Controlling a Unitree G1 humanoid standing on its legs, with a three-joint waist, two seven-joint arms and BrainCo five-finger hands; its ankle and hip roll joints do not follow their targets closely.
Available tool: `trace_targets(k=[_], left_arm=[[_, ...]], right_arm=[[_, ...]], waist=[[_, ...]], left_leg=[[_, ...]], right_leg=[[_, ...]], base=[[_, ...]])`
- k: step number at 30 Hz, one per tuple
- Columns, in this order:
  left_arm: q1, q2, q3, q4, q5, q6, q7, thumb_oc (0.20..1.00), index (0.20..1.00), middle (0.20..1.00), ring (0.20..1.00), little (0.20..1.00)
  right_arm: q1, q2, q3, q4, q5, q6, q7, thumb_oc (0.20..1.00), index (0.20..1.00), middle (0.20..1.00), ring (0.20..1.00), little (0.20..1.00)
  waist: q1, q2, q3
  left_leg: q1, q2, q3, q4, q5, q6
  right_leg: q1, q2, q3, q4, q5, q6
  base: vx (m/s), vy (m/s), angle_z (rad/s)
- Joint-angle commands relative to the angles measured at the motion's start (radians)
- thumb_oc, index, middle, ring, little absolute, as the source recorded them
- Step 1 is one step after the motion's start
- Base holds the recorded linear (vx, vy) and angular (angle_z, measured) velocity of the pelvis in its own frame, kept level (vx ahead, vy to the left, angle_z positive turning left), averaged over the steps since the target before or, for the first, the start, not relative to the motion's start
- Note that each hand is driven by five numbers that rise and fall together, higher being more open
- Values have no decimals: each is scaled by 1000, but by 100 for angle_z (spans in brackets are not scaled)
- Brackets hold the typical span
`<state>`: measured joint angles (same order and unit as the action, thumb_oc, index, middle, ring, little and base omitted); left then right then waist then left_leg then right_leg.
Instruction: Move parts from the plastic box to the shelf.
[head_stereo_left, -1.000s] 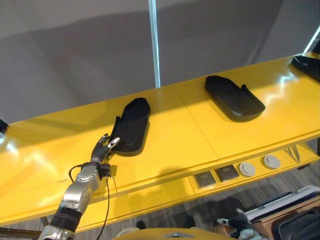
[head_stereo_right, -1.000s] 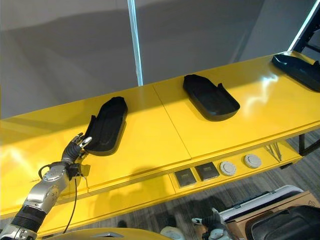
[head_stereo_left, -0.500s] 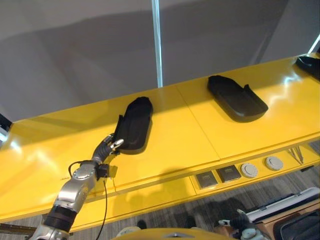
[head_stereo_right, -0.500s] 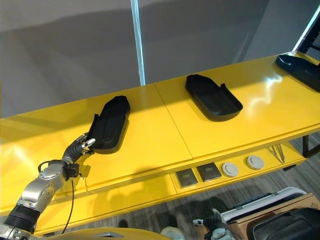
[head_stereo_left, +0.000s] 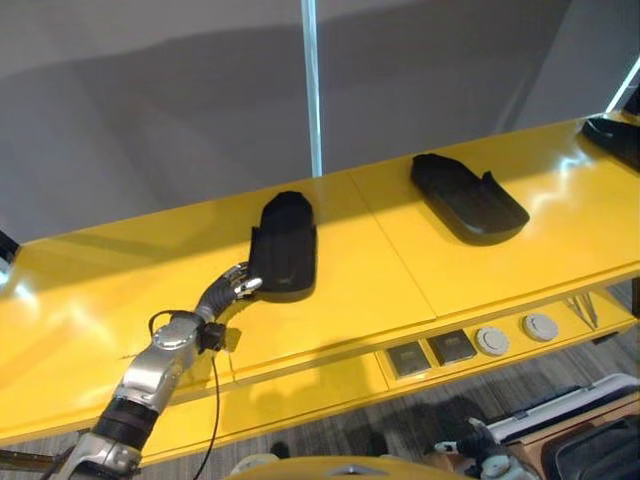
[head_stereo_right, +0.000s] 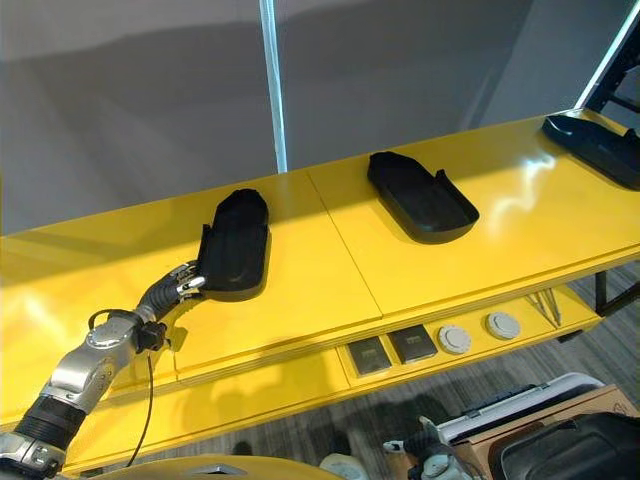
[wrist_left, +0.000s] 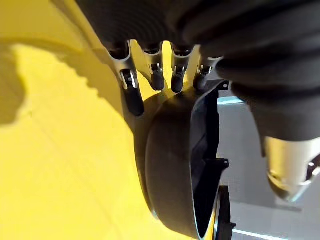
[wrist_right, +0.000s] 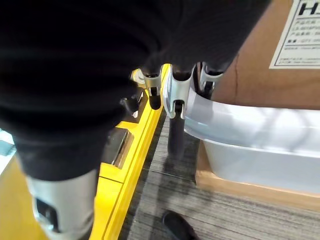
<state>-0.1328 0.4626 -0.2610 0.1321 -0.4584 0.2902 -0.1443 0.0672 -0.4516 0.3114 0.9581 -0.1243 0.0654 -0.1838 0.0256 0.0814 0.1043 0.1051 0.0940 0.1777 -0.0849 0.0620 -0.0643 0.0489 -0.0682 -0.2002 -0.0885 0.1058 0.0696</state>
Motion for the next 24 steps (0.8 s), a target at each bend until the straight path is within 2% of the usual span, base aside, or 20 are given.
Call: trace_targets(k=[1, 4, 9, 12, 16, 17, 18, 20, 21, 22, 23, 24], left_arm=[[-58, -40, -213, 7, -1, 108, -215, 1000, 1000, 1000, 1000, 1000], [-74, -27, -246, -20, -16, 139, -232, 1000, 1000, 1000, 1000, 1000], [-90, 6, -260, -41, -64, 165, -199, 1000, 1000, 1000, 1000, 1000], [-86, 17, -245, -53, -88, 164, -170, 1000, 1000, 1000, 1000, 1000], [-57, 32, -167, -80, -118, 150, -65, 1000, 1000, 1000, 1000, 1000], [-47, 38, -141, -83, -112, 136, -46, 1000, 1000, 1000, 1000, 1000], [-20, 46, -73, -91, -102, 100, 13, 1000, 1000, 1000, 1000, 1000], [6, 50, -4, -93, -87, 40, 103, 1000, 1000, 1000, 1000, 1000], [16, 50, 29, -96, -82, -11, 177, 1000, 1000, 1000, 1000, 1000], [36, 60, 138, -75, -85, -136, 273, 1000, 1000, 1000, 1000, 1000], [42, 63, 167, -72, -75, -190, 279, 1000, 1000, 1000, 1000, 1000], [42, 63, 167, -72, -75, -190, 279, 1000, 1000, 1000, 1000, 1000]], right_arm=[[-109, 15, 66, -36, -22, -50, 9, 1000, 1000, 1000, 1000, 1000], [-111, 7, 77, -48, -22, -44, 9, 1000, 1000, 1000, 1000, 1000], [-106, -5, 85, -56, -24, -46, 16, 1000, 1000, 1000, 1000, 1000], [-103, -6, 82, -53, -28, -50, 17, 1000, 1000, 1000, 1000, 1000], [-87, -9, 67, -62, -35, -53, 18, 1000, 1000, 1000, 1000, 1000], [-80, -9, 60, -66, -38, -55, 20, 1000, 1000, 1000, 1000, 1000], [-67, -7, 45, -74, -40, -53, 19, 1000, 1000, 1000, 1000, 1000], [-56, -3, 31, -80, -40, -51, 18, 1000, 1000, 1000, 1000, 1000], [-50, -2, 24, -83, -40, -49, 18, 1000, 1000, 1000, 1000, 1000], [-32, 13, 14, -82, -40, -47, 2, 1000, 1000, 1000, 1000, 1000], [-28, 21, 14, -85, -40, -42, -4, 1000, 1000, 1000, 1000, 1000], [-28, 21, 14, -85, -40, -42, -4, 1000, 1000, 1000, 1000, 1000]], waist=[[-59, -44, 1], [-67, -39, 0], [-71, -35, -2], [-68, -34, -4], [-55, -33, -4], [-52, -33, -5], [-41, -36, -6], [-30, -38, -6], [-25, -40, -7], [-9, -47, -9], [-5, -49, -9], [-5, -49, -9]], left_leg=[[-21, 19, -5, -2, 13, 2], [-20, 19, 0, -2, 12, 4], [-17, 16, 3, -2, 11, 7], [-18, 15, 1, -2, 11, 6], [-19, 11, -10, -2, 11, 7], [-20, 10, -12, -2, 11, 7], [-23, 9, -20, -2, 11, 6], [-26, 7, -28, -2, 10, 5], [-27, 5, -33, -2, 9, 5], [-32, 0, -44, -2, 8, 6], [-34, -1, -46, -2, 8, 6], [-34, -1, -46, -2, 8, 6]], right_leg=[[24, -45, 3, 1, -12, 63], [22, -45, 8, 1, -12, 65], [23, -47, 12, 1, -13, 68], [24, -48, 11, 1, -14, 68], [29, -50, 4, 1, -15, 67], [30, -50, 2, 1, -16, 67], [33, -51, -5, 1, -17, 66], [36, -52, -12, 1, -18, 65], [37, -53, -16, 1, -19, 65], [41, -55, -26, 1, -21, 64], [42, -56, -29, 1, -21, 63], [42, -56, -29, 1, -21, 63]], base=[[-1, 19, -5], [-2, 20, -8], [1, 3, -1], [0, 0, 0], [0, 0, 0], [31, 6, 0], [34, 3, 0], [15, 1, -1], [30, 1, 0], [30, -1, 5], [24, -1, 13], [10, -10, 23]])
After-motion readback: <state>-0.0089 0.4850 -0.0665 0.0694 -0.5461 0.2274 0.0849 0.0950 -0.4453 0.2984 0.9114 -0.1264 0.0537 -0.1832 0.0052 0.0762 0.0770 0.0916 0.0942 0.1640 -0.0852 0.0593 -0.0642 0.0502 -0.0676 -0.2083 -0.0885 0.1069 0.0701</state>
